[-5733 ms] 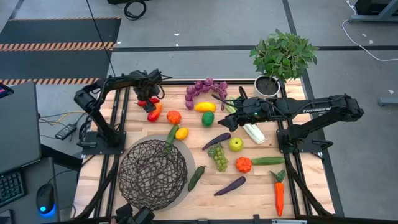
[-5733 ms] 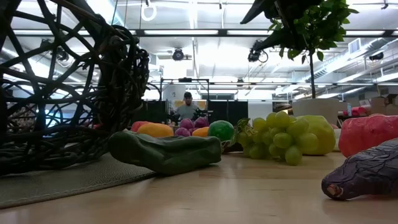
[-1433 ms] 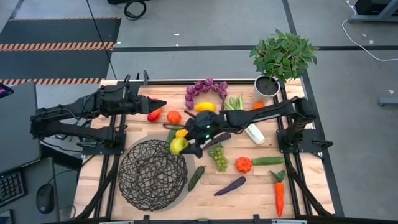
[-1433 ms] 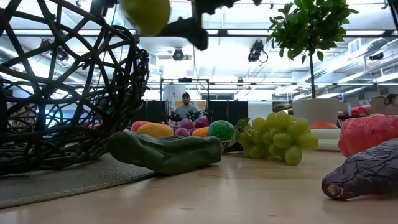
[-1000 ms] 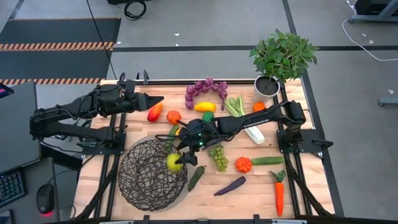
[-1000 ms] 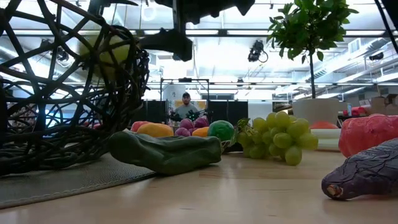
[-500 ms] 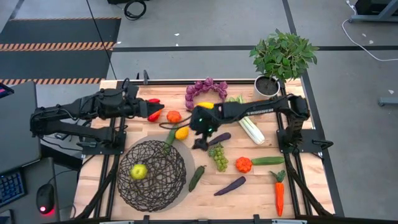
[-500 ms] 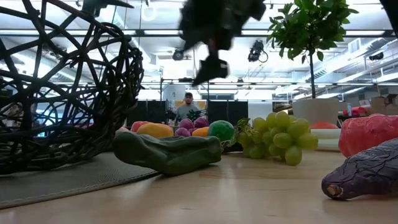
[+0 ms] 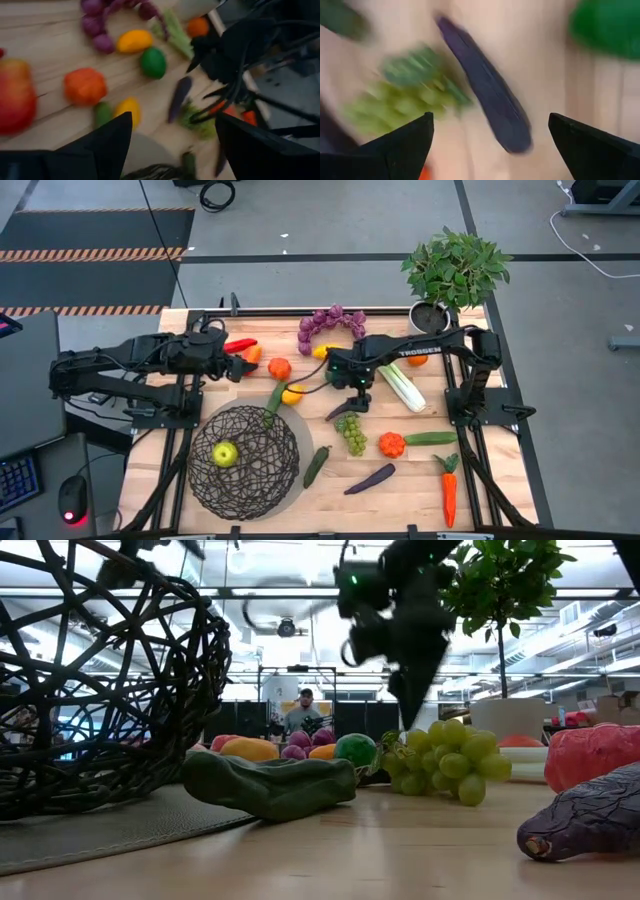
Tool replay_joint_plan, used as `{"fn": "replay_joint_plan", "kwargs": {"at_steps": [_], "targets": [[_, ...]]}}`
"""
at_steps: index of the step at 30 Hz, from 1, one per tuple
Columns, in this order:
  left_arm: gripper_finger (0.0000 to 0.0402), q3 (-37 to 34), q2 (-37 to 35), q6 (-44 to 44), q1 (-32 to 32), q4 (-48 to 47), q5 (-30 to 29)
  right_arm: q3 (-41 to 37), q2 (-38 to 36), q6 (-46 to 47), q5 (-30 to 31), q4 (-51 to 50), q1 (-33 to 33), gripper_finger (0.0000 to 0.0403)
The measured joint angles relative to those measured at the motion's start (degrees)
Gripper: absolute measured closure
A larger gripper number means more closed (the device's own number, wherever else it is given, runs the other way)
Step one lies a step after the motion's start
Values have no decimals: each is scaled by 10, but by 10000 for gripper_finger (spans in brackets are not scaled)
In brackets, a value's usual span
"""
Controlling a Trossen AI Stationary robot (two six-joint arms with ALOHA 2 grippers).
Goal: Build produce basket
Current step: Put the top violet eggplant into the black basket
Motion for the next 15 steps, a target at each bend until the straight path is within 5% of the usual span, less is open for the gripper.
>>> {"fn": "replay_joint_plan", "kwargs": {"at_steps": [6,15], "targets": [[111,0,10,-13,1,-86,-46,-44,0,-41,9,-29,-20,16],[111,0,10,-16,0,-30,-48,-98,0,-77,6,-50,-44,18]]}}
